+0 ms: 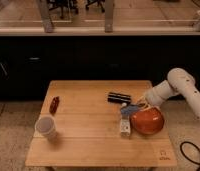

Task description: Place the white sponge in the ceramic bowl

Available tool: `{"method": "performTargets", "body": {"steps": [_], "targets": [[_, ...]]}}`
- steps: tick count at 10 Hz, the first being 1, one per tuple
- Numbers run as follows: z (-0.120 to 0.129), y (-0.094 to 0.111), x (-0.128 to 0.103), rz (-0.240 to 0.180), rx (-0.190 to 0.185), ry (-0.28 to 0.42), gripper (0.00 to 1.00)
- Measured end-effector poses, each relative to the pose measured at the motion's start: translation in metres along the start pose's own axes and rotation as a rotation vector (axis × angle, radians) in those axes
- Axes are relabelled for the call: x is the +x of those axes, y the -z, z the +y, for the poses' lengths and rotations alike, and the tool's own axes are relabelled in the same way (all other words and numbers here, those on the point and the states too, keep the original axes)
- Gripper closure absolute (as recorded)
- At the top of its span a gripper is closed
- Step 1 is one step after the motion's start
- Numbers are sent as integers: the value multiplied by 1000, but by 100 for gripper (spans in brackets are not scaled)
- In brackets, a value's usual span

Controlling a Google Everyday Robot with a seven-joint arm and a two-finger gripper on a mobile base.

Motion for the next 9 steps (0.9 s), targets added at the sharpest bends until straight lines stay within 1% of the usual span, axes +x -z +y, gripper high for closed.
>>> {"method": "performTargets", "body": {"steps": [2, 4, 5, 6, 9], "targets": [[1, 2, 1, -1, 10, -3, 87], [3, 3, 2, -4, 21, -10, 93], [4, 3, 2, -5, 27, -13, 92], [4, 5, 3, -5, 30, -14, 88], [4, 5, 4, -9, 40, -19, 87]]}}
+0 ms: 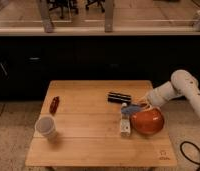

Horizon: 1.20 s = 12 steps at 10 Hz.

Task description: Place the white sponge in the ceramic bowl

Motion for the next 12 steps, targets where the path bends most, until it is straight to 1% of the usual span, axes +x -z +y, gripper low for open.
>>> {"method": "performTargets", "body": {"steps": [2, 3, 6, 8, 12], "targets": [[0, 0, 1, 0, 2, -1, 87], [2, 2, 4, -5, 18, -10, 87], [3, 3, 5, -5, 26, -15, 87], [1, 3, 6, -7, 34, -15, 78], [2, 5, 10, -7, 46, -21, 77]]}}
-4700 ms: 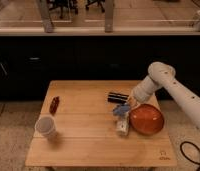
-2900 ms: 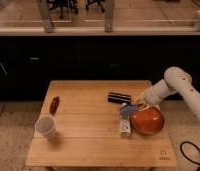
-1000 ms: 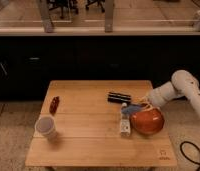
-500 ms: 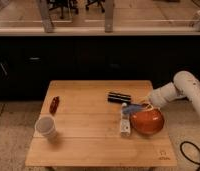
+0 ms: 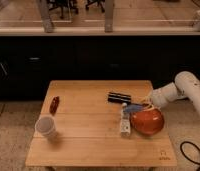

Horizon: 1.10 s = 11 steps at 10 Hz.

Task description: Place the white sponge in the ceramic bowl

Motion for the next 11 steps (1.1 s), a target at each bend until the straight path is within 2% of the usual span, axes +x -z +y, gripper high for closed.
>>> {"method": "performTargets", "body": {"steps": [1, 2, 10, 11], "targets": [[0, 1, 2, 0, 7, -4, 85], [1, 2, 3, 0, 11, -7, 87], [1, 3, 10, 1, 32, -20, 87], [1, 3, 11, 0, 35, -23, 84]]}}
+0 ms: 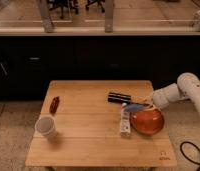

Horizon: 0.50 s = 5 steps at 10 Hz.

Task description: Place the white sponge in the ceramic bowl

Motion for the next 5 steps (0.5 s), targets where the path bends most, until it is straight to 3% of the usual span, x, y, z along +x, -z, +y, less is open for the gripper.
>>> {"method": "performTargets", "body": {"steps": [2, 5], "targets": [[1, 2, 2, 1, 6, -2, 72], [1, 3, 5, 2, 11, -4, 63]]}}
